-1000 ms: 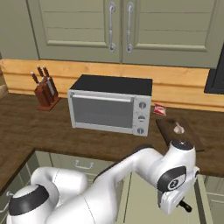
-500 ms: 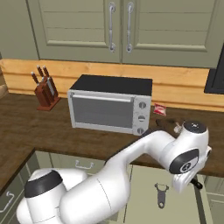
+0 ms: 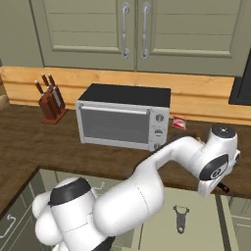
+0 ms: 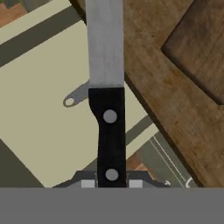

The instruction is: Place the appropriate cutting tool for cutting the garlic skin on the cutting board.

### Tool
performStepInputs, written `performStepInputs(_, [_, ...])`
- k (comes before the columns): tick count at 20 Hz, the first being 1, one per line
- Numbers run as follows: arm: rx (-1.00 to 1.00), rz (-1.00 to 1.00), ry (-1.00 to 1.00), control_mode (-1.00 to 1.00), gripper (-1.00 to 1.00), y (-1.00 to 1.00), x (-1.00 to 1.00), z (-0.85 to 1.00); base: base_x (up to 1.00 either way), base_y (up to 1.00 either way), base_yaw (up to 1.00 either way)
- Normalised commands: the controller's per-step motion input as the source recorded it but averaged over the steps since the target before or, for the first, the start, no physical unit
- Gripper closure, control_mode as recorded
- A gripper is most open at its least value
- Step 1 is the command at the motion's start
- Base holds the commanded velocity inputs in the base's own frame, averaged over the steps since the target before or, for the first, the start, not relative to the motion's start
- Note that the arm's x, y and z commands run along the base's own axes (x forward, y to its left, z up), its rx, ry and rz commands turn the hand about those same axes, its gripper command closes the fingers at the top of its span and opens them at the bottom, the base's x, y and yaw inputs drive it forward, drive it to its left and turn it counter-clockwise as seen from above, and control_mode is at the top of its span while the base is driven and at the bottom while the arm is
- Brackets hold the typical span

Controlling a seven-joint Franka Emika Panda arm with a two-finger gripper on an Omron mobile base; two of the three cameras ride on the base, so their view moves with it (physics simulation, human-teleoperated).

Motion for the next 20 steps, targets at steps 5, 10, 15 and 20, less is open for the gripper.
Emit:
performStepInputs(5, [0.00,-0.04,-0.05,-1.00,1.00,-0.16,0.73,-0.04,0.00,0.00,0.00])
performStepInputs(10, [0.01,-0.03,-0.02,-1.00,1.00,-0.16,0.73,-0.17,0.00,0.00,0.00])
performStepInputs(15, [0.07,0.00,0.00,-1.00,1.00,-0.06,0.81,-0.26,0.00,0.00,0.00])
performStepInputs(20, [0.07,0.00,0.00,-1.00,1.00,-0.08,0.66,-0.35,0.00,0.00,0.00])
